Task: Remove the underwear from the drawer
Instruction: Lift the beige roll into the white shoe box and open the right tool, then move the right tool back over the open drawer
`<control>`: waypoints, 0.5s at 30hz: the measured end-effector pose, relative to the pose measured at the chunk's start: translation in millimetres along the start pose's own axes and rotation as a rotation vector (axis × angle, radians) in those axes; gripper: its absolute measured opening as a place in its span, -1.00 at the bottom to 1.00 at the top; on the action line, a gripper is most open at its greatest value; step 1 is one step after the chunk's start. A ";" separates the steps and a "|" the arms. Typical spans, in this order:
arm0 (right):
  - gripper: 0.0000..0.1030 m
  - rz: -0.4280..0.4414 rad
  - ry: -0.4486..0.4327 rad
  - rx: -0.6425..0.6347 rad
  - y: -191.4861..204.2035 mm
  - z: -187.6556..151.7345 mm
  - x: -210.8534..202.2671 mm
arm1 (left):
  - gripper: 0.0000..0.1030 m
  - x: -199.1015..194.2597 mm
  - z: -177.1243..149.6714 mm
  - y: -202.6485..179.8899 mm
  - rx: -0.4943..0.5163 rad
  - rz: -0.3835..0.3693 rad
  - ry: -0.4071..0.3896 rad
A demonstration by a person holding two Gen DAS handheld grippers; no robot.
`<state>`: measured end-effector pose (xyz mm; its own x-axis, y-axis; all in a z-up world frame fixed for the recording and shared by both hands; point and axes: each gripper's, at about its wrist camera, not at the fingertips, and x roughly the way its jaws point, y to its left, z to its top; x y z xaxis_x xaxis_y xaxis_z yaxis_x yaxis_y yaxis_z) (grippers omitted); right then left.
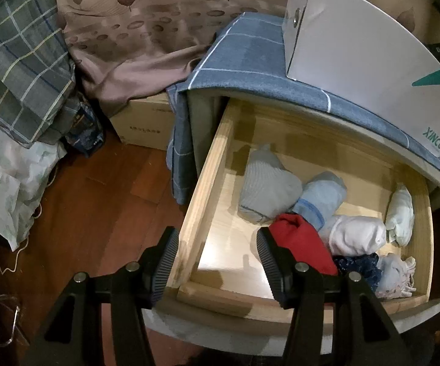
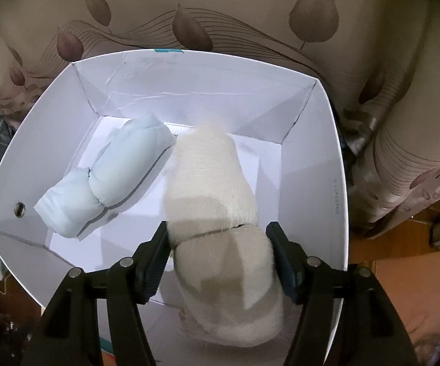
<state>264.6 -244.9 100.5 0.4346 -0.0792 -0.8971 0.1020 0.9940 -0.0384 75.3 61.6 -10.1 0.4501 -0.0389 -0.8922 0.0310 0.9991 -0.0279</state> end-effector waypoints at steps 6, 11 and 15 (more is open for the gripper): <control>0.21 0.028 -0.016 0.022 -9.6 1.5 -15.0 | 0.06 1.6 1.0 1.7 -0.002 -0.010 0.011; 0.21 0.075 -0.042 -0.012 -15.6 -12.7 -53.2 | 0.06 4.3 2.2 1.9 -0.003 -0.021 0.029; 0.21 0.122 -0.029 -0.052 -16.9 -33.2 -78.6 | 0.06 10.1 1.7 -1.9 0.015 -0.040 0.063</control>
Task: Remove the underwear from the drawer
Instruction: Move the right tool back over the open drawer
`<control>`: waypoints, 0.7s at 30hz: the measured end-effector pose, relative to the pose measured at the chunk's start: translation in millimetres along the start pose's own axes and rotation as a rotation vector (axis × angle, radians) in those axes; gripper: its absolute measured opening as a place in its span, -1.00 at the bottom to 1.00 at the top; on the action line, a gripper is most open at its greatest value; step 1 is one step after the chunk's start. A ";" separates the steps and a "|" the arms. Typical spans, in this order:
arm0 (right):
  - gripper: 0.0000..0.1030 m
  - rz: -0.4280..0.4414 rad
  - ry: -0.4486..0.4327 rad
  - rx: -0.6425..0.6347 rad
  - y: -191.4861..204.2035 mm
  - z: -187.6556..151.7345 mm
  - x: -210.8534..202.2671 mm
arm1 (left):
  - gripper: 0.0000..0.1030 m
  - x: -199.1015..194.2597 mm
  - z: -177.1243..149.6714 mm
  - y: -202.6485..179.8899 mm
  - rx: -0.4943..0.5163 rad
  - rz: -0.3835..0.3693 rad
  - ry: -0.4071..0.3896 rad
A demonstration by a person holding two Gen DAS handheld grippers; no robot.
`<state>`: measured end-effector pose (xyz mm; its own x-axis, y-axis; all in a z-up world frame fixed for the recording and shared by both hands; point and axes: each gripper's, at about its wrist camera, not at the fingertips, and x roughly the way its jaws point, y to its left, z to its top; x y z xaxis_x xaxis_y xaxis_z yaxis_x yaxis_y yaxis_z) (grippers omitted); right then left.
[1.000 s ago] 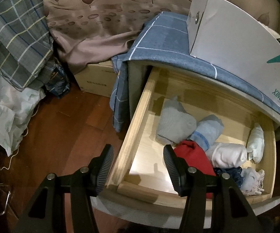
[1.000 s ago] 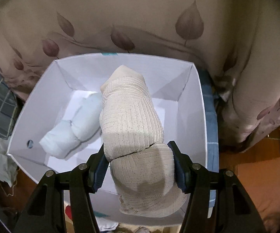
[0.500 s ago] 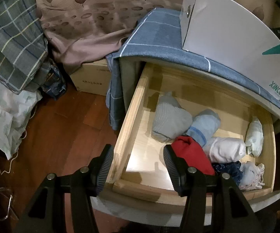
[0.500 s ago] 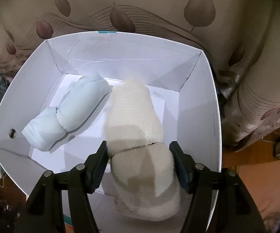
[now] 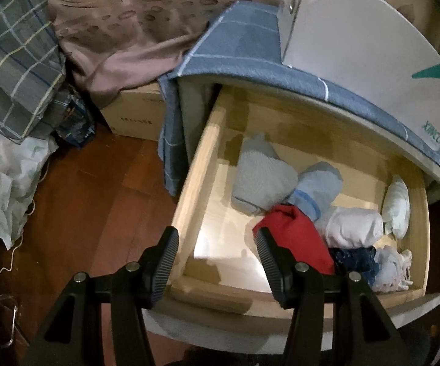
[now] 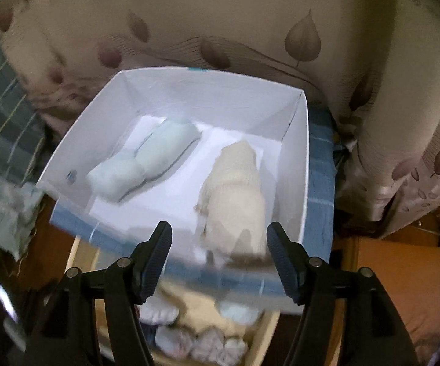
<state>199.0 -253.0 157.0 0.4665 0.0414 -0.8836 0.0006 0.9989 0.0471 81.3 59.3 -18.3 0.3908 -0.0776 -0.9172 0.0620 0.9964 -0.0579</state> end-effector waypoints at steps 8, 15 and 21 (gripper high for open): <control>0.21 0.068 0.177 -0.095 5.3 -76.5 -3.9 | 0.06 9.8 -1.5 -5.7 0.019 -0.028 0.059; 0.10 0.079 0.406 -0.152 11.7 -143.3 56.2 | 0.06 12.6 -1.2 -2.3 0.002 -0.034 0.081; 0.03 0.104 0.520 -0.202 12.9 -169.5 97.3 | 0.06 14.3 -1.1 0.1 -0.010 -0.046 0.090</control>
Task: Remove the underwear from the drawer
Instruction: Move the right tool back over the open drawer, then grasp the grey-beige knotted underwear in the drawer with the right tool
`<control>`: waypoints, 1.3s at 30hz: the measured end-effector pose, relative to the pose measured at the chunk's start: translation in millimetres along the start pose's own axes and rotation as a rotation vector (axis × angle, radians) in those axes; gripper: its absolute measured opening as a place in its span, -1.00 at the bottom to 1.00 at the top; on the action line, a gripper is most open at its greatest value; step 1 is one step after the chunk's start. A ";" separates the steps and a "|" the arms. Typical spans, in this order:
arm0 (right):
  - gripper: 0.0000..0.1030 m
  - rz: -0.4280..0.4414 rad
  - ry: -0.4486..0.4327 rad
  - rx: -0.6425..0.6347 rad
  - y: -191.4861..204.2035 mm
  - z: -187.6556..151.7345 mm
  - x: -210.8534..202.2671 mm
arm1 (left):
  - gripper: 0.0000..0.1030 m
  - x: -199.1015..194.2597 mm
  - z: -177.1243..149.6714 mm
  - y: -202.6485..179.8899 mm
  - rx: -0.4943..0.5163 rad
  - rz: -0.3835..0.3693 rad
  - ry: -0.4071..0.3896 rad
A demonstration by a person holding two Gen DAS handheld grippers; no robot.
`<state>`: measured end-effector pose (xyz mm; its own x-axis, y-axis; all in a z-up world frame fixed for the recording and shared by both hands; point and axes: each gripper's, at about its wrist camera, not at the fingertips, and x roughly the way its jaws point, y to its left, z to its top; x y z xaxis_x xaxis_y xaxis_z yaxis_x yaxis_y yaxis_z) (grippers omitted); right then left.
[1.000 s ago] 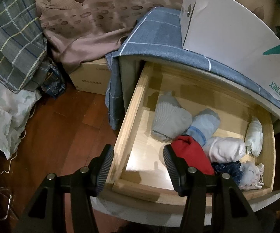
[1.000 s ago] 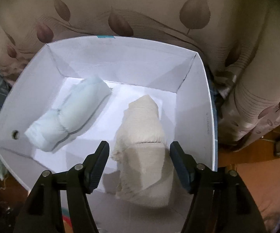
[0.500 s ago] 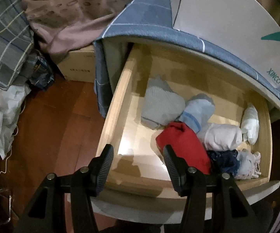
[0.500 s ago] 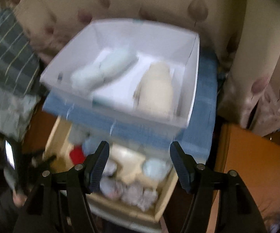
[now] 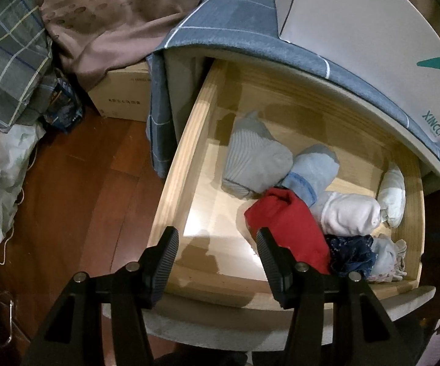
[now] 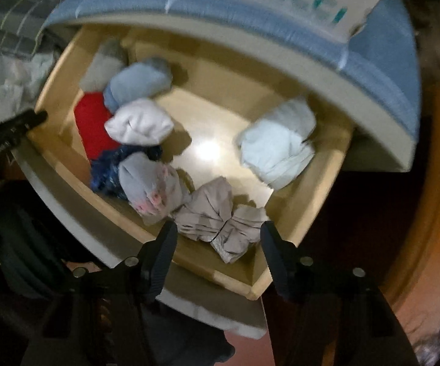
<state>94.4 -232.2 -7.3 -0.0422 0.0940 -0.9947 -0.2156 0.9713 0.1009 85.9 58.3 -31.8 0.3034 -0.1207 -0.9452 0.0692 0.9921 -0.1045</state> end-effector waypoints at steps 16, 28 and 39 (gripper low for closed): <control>0.08 -0.054 0.199 -0.299 19.2 6.5 80.3 | 0.06 1.1 0.6 2.0 -0.018 -0.003 0.010; 0.20 0.006 0.187 -0.213 11.1 17.0 102.3 | 0.06 0.5 -0.6 3.6 -0.022 -0.009 0.009; -0.04 -0.014 0.118 -0.134 5.0 0.5 112.3 | 0.06 0.1 0.4 6.6 -0.036 -0.016 0.002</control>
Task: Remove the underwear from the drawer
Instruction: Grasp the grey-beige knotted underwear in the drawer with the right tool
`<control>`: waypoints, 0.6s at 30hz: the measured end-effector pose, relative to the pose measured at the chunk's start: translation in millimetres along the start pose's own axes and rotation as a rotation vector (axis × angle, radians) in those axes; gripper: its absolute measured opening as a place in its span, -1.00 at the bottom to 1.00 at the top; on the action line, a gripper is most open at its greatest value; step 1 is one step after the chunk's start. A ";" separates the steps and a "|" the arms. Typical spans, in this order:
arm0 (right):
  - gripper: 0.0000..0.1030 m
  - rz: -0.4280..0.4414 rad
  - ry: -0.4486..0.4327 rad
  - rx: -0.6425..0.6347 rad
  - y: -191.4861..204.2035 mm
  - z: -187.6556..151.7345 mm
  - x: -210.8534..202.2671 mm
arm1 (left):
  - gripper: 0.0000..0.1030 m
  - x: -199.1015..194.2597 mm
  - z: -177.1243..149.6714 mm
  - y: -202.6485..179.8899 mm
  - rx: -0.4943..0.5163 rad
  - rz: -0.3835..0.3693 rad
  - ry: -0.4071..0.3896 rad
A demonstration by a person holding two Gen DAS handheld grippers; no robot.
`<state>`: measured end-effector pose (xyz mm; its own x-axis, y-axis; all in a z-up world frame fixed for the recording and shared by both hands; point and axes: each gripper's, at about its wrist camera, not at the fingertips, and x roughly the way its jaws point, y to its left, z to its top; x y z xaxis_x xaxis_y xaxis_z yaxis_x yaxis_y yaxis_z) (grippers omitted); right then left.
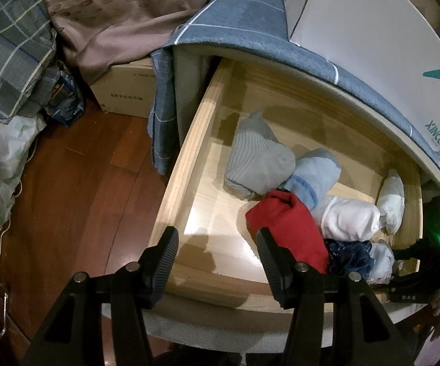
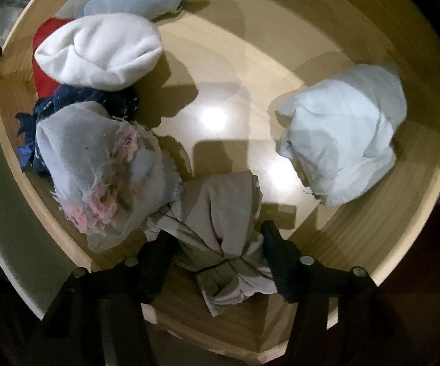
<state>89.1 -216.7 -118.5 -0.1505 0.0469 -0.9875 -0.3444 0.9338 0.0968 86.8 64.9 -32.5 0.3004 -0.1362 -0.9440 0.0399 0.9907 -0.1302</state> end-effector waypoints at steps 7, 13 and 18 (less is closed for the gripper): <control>-0.17 -0.032 -0.095 0.269 -32.5 -0.6 -15.8 | 0.06 -1.2 -0.6 -1.0 0.006 0.005 -0.010; -0.06 0.043 -0.106 0.412 -52.5 -2.5 -15.5 | 0.06 -0.5 -0.5 -2.1 0.002 -0.002 -0.009; 0.30 0.060 -0.092 0.369 -51.5 -2.1 -23.8 | 0.06 0.1 0.1 -2.4 0.003 -0.003 -0.008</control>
<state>108.5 -266.7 -99.7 -0.0706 0.1216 -0.9901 0.0214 0.9925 0.1204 86.8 62.4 -32.3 0.3084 -0.1388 -0.9411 0.0433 0.9903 -0.1319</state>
